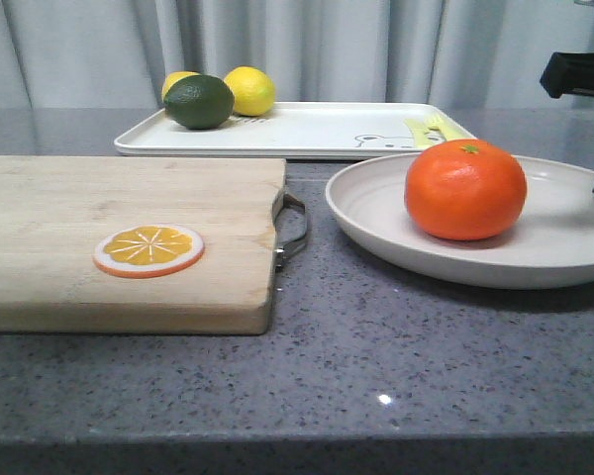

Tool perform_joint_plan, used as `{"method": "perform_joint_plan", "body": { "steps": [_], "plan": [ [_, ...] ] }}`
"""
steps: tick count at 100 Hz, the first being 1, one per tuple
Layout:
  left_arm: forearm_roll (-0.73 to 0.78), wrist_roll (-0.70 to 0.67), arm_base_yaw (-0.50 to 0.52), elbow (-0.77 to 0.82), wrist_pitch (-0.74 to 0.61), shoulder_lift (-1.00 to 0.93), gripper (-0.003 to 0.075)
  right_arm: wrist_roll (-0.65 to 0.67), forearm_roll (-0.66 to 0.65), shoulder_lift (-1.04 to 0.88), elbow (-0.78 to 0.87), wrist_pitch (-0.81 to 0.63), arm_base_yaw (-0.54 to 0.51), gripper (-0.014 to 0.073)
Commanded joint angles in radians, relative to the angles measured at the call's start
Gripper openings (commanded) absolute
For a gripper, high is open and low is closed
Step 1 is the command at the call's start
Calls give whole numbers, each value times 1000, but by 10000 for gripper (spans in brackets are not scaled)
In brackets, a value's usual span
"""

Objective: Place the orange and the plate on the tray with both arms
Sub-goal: 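Grip the rim of the white plate with the right gripper, then lift the plate with the right gripper and lower it onto the tray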

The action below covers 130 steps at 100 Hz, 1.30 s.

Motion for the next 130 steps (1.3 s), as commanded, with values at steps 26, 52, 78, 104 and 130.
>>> {"method": "perform_joint_plan", "body": {
  "steps": [26,52,78,104,130],
  "plan": [
    [-21,-7,-6,-27,-57,-18,-20,9,75,-33,-187,6,-5,-67],
    [-21,-7,-6,-27,-57,-50,-20,7,118,73,-387,18,-5,-67],
    [-30,-7,-6,-27,-57,-75,-20,-11,178,333,-712,96,-2,-67],
    [-36,-7,-6,-27,-68,-75,-20,-11,209,624,-1139,260,-2,-67],
    [-45,-7,-6,-27,-70,-75,-20,-11,243,864,-1482,377,7,-67]
  ]
}}
